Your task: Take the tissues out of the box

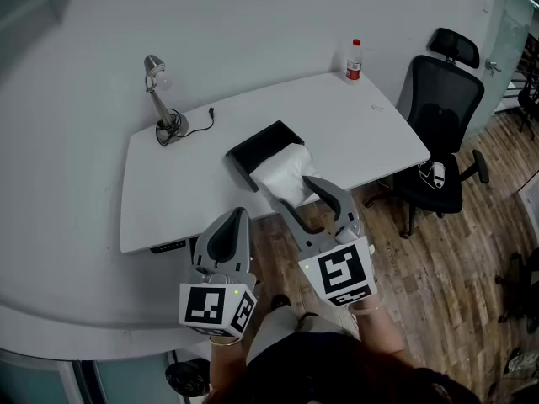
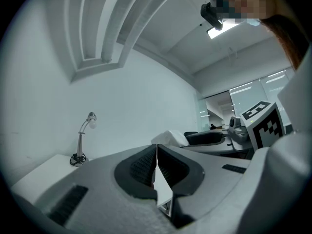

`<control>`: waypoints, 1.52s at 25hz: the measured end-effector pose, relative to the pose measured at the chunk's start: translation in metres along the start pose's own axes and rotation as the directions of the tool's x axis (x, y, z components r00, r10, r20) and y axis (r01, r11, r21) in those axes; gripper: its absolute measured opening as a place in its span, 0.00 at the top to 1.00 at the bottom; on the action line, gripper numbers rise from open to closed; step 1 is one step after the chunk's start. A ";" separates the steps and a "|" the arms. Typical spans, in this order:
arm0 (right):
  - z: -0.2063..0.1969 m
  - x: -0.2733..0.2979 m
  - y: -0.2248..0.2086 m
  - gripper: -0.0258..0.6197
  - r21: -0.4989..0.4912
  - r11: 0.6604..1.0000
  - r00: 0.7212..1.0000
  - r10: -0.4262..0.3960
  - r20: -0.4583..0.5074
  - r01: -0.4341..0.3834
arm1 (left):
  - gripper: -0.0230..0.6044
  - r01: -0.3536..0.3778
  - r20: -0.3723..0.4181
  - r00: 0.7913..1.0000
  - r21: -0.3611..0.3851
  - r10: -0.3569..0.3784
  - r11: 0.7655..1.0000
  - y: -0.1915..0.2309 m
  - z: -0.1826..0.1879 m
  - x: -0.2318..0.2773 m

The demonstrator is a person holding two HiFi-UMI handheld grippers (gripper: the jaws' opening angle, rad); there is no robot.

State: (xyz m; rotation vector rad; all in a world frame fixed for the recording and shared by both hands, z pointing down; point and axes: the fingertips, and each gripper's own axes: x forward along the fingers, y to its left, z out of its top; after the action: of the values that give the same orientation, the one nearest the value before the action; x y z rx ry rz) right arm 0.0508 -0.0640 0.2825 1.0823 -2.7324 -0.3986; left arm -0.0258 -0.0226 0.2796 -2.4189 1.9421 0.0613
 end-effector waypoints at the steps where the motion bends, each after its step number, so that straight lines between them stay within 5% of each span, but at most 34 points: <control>1: 0.002 -0.003 0.000 0.62 -0.001 1.000 1.000 0.000 0.004 0.000 | 0.92 -0.001 0.001 1.000 0.002 0.001 1.000 -0.001 0.001 -0.001; 38: -0.006 -0.089 0.007 0.63 0.015 0.999 0.996 -0.030 0.084 0.028 | 0.92 0.009 0.022 1.000 0.023 -0.009 1.000 -0.059 -0.011 -0.037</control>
State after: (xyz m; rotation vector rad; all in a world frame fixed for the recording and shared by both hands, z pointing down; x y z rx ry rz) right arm 0.1121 0.0017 0.2847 1.1349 -2.7993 -0.4391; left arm 0.0237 0.0257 0.2930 -2.4020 1.9115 0.0649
